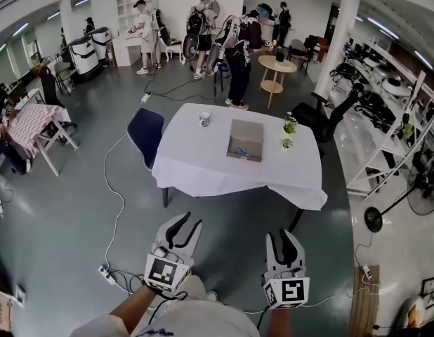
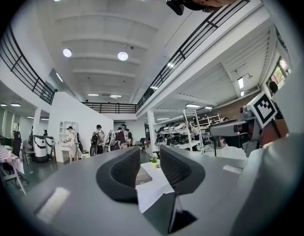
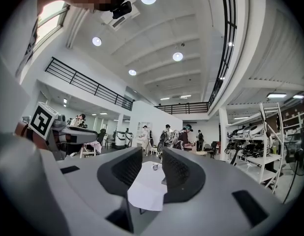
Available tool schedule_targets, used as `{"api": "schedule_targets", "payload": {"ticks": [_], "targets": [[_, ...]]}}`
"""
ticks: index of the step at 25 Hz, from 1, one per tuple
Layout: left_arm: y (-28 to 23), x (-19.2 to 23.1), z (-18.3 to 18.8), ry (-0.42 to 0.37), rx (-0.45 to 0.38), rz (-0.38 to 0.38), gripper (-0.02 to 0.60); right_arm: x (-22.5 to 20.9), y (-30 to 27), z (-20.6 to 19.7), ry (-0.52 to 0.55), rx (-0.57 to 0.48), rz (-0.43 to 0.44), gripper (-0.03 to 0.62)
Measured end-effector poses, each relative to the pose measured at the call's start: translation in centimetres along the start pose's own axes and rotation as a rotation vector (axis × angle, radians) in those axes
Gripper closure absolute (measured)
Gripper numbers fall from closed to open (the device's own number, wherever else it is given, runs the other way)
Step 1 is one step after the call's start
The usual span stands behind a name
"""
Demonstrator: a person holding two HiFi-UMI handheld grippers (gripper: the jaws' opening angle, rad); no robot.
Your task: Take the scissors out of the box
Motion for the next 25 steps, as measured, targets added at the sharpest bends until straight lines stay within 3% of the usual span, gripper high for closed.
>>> {"api": "schedule_targets", "payload": {"ticks": [7, 11, 13, 16, 25], "targets": [[-0.7, 0.5, 0.0, 0.006, 0.006, 0.018, 0.315, -0.6, 0.9, -0.5, -0.015, 0.032, -0.01, 0.347], [-0.7, -0.3, 0.7, -0.011, -0.02, -0.009, 0.227, -1.5, 1.1, -0.2, -0.138, 0.011, -0.046, 0.209], [-1.3, -0.7, 0.9, -0.01, -0.036, -0.025, 0.186, -1.8, 1.1, -0.3, -0.158, 0.001, -0.056, 0.169], [-2.3, -1.0, 0.4, -0.02, -0.027, -0.052, 0.166, -2.2, 0.9, -1.0, -0.119, 0.018, -0.059, 0.122], [-4.0, -1.2, -1.3, -0.033, 0.073, -0.101, 0.159, -3.5, -0.8, -1.7, -0.107, 0.031, -0.048, 0.089]]}}
Point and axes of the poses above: the fingertips, and each gripper's own axes: y backward along the fingers, x to its left, z out of its top, the point moved 2 cm from there along y, backward along the fingers, and after that the axes turned 1 degree about y, right-handed, at the moved point
